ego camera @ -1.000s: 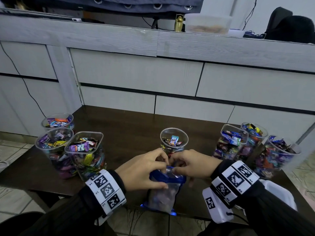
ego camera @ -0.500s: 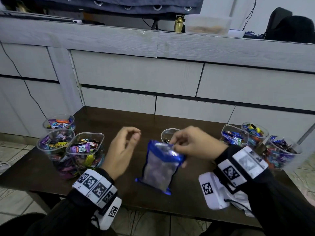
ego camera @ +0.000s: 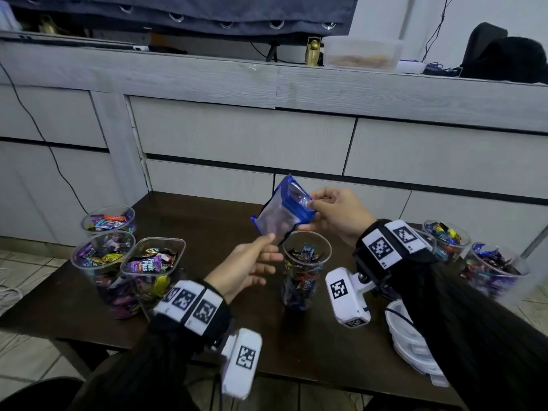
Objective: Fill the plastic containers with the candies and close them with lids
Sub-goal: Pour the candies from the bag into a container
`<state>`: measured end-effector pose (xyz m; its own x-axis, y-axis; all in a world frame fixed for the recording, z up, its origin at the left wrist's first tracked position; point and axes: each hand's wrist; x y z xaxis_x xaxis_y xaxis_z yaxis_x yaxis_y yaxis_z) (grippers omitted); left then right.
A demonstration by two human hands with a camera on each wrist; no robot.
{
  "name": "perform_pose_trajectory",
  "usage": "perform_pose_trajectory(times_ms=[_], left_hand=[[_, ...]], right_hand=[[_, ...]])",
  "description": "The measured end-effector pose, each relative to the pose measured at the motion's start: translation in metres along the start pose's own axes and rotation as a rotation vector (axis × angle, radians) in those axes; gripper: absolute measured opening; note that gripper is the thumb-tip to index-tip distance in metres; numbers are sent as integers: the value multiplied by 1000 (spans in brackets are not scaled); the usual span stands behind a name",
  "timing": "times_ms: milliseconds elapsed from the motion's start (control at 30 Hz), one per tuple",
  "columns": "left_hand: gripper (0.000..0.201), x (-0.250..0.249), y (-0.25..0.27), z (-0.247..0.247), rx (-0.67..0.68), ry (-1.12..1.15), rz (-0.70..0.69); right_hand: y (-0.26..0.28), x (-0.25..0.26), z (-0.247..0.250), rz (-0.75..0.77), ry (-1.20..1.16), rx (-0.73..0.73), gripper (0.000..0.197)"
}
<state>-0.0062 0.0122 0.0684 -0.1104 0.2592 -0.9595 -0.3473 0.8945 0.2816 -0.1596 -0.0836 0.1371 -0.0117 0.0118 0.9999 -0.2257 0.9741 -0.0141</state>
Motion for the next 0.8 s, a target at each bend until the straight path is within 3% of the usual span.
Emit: perform_pose_trajectory(times_ms=[100,200,300,400,467,533,667,800], left_hand=[[51,-17,-8,-8,-71,-29,-34],[54,-31,-16,-14,-106,20,-84],[49,-42,-24,-20,-130,91,-92],[27,-49,-32,-27,-124,121,-107],[27,-52,-37,-32,-148,151,-126],[48,-53,-41,-34,-170,154,-168],[54,-49,-48,-35,-186,16,-336],[52,-47,-47,-37,-171,-76,-469]], right_hand=[[-3,-8,2,-57,-94,-8,12],[-6,-16,7,-76,-122,31,31],[-7,-23,10,-32,6,65,48],[-10,-27,14,71,238,37,59],[-13,-29,17,140,366,-3,61],[-15,-30,22,174,428,-14,59],[-15,-31,40,159,496,83,50],[-11,-39,55,85,269,110,47]])
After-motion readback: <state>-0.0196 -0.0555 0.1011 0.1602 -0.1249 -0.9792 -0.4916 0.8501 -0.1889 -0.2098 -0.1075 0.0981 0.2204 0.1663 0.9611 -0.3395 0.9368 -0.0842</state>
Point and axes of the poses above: each hand's wrist, its own y-axis away from the middle knuckle, its own z-axis out of the back of the hand, x = y × z, and after that the axes turned 11 degrees about -x, right-handed
